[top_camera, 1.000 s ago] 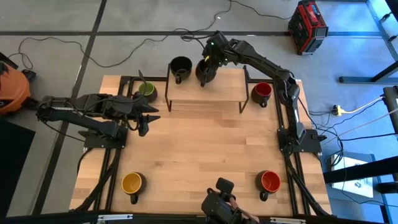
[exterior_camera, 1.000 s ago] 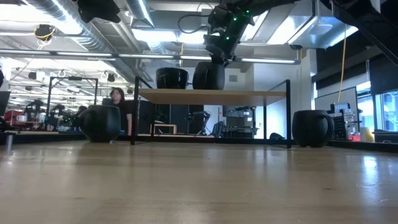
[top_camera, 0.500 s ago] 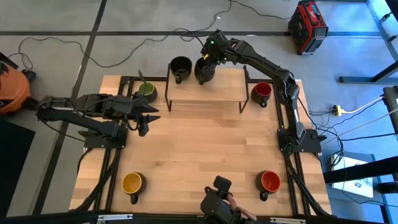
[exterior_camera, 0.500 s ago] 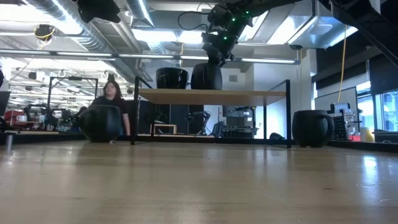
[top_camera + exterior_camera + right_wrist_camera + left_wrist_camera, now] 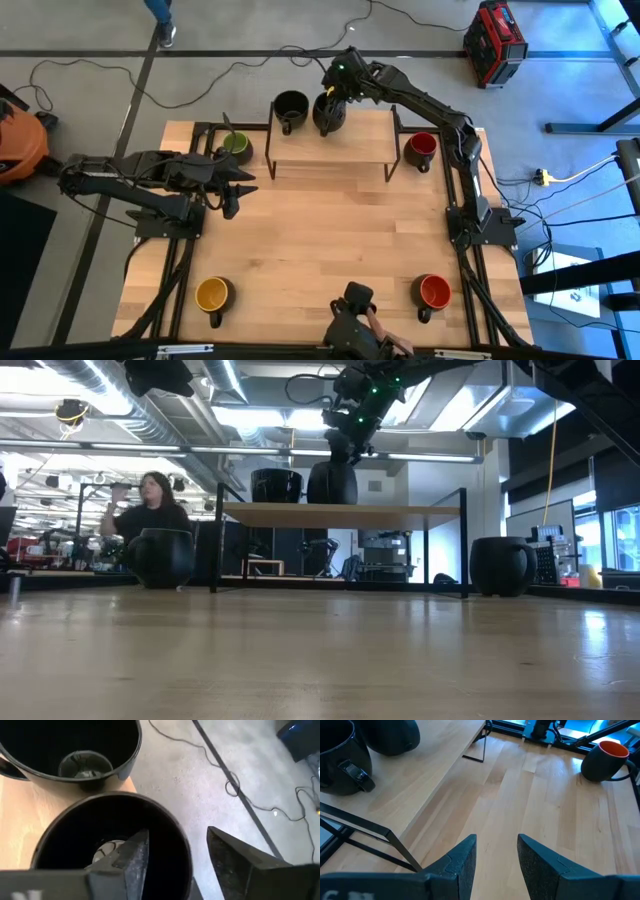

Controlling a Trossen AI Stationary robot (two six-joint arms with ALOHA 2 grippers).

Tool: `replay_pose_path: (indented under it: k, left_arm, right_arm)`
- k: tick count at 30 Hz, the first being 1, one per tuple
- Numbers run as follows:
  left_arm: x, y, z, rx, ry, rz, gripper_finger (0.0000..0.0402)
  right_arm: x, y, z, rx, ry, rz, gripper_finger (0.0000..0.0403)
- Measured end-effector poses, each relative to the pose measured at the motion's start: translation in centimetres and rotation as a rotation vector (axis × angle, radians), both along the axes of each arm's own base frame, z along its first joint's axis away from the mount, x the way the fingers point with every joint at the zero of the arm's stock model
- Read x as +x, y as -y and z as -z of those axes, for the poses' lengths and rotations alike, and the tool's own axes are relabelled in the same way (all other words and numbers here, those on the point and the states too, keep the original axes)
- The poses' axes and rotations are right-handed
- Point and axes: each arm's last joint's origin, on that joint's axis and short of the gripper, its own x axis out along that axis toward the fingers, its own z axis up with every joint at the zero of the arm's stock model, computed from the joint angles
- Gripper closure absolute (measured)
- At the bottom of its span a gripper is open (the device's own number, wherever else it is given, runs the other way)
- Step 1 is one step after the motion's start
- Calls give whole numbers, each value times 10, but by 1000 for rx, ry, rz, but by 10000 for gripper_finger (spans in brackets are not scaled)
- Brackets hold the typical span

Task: Place coffee mugs
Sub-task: Put the black mug on the shelf

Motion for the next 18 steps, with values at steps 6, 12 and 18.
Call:
replay_pose_path:
  k: [6, 12, 18]
  left_arm:
    - [0, 0, 0, -1, 0, -1, 265]
    - [0, 0, 0, -1, 0, -1, 265]
    - [0, 0, 0, 4, -2, 3, 265]
  right_arm:
    - [-16, -11, -31, -47, 46, -7, 204]
    - [-42, -33, -57, 73, 83, -68, 214]
    - [-51, -31, -36, 261, 6, -128, 228]
